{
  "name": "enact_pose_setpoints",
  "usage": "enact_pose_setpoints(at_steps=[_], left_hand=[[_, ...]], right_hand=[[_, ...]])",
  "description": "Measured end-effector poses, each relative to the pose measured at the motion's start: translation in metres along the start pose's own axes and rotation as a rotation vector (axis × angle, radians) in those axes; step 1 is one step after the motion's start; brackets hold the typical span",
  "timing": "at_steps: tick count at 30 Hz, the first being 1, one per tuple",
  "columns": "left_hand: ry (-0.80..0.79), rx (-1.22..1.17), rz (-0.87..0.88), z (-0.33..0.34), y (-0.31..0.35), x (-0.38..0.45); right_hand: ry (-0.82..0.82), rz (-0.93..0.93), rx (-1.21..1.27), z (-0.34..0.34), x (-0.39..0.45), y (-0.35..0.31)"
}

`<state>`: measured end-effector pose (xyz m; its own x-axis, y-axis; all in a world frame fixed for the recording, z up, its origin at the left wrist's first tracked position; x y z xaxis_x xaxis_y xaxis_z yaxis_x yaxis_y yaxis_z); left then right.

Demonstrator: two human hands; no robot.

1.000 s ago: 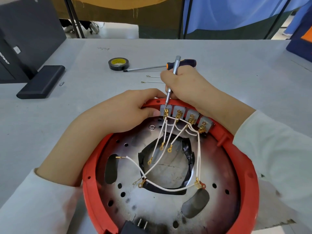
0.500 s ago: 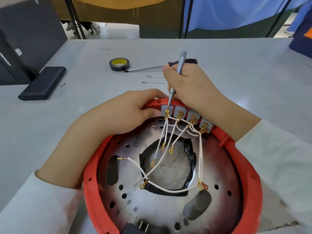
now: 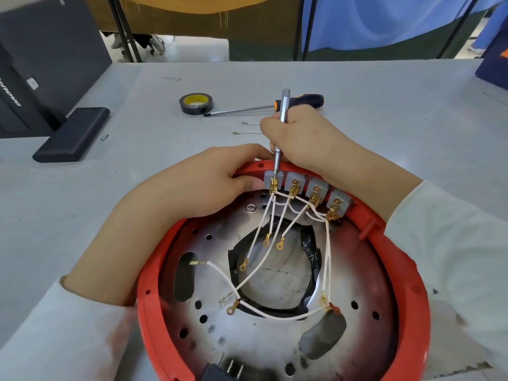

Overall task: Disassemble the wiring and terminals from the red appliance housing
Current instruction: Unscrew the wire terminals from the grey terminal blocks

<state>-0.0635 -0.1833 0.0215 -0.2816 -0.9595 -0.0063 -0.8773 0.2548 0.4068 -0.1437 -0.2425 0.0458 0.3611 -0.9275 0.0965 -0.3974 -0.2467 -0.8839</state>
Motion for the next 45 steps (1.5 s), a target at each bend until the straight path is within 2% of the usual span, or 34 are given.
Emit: enact_pose_setpoints(at_steps=[5,12,17,23,30,35,45], left_hand=[[-0.014,-0.013,0.005,0.001,0.001,-0.001],[0.015,-0.009,0.013,-0.001,0.0,-0.001],[0.023,0.009,0.02,-0.001,0.001,-0.001],[0.008,0.007,0.013,0.0,0.0,0.0],[0.013,-0.003,0.022,0.0,0.001,0.0],[0.025,-0.006,0.017,0.0,0.0,0.0],[0.019,0.003,0.015,0.0,0.0,0.0]], right_hand=[[-0.001,-0.011,0.022,0.0,-0.002,0.0],[0.11,-0.201,0.167,-0.013,-0.013,-0.015],[0.069,-0.2,0.024,-0.006,-0.013,-0.016],[0.015,-0.08,0.07,-0.002,-0.004,-0.005],[0.127,-0.214,0.172,-0.016,-0.014,-0.015],[0.069,-0.217,0.073,-0.007,-0.014,-0.017],[0.045,-0.181,0.071,-0.005,-0.012,-0.016]])
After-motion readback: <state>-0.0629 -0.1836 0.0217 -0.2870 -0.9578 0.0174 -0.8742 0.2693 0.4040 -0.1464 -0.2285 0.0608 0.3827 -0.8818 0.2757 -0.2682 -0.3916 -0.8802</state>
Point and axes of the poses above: each hand's wrist, its own x-axis towards the middle knuckle, its own z-axis out of the palm, y = z × x, the point moved 10 cm from there along x, towards the middle knuckle, and after that the axes turned 11 degrees about x, right-handed, at the moved point
